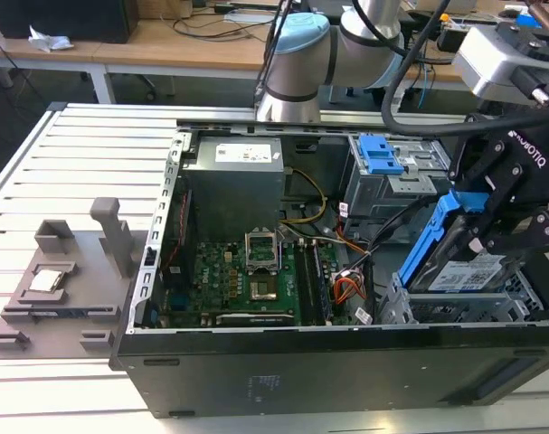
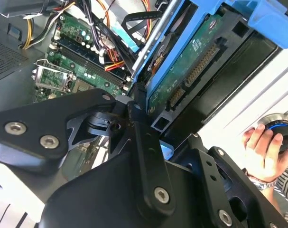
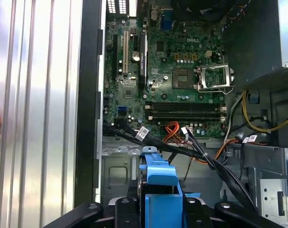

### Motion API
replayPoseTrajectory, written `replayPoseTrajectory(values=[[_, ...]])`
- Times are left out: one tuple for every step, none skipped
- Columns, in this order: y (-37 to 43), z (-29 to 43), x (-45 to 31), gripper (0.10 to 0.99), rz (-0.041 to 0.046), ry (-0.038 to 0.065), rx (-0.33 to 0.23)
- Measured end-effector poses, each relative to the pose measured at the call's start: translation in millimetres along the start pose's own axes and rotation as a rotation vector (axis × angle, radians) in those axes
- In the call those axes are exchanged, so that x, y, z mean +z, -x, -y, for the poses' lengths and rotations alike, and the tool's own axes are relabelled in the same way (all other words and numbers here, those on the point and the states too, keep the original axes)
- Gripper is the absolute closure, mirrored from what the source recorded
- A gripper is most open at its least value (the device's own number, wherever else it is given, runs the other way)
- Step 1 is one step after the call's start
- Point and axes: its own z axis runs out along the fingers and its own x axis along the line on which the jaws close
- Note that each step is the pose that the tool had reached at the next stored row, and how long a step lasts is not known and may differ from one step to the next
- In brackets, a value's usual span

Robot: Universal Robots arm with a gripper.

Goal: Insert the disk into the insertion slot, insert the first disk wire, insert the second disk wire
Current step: 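Insert the disk into the insertion slot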

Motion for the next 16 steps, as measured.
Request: replayPoseTrajectory(values=[[-0.1,0.2,2.2,0.722,0.0000,0.000,0.000],[-0.2,0.5,4.7,0.722,0.0000,0.000,0.000],[-0.3,0.8,6.8,0.722,0.0001,0.000,0.000],[-0.3,0.9,7.4,0.722,0.0000,0.000,0.000],[-0.3,0.9,7.4,0.722,-0.0001,0.000,0.000],[-0.3,0.9,7.5,0.722,0.0000,0.000,0.000],[-0.3,0.9,7.5,0.722,-0.0001,0.000,0.000],[-0.3,0.9,7.7,0.722,0.0006,0.000,0.000],[-0.3,0.9,7.6,0.714,0.0003,0.000,0.000],[-0.3,0.9,7.6,0.647,0.0002,0.000,0.000],[-0.3,0.9,7.6,0.647,0.0000,0.000,0.000],[-0.3,1.0,7.6,0.647,0.0000,0.000,0.000],[-0.3,0.9,7.6,0.647,0.0000,0.000,0.000],[-0.3,0.9,7.6,0.647,0.0000,0.000,0.000],[-0.3,0.9,7.7,0.729,0.0000,0.000,0.000],[-0.3,0.9,7.7,0.792,0.0000,0.000,0.000]])
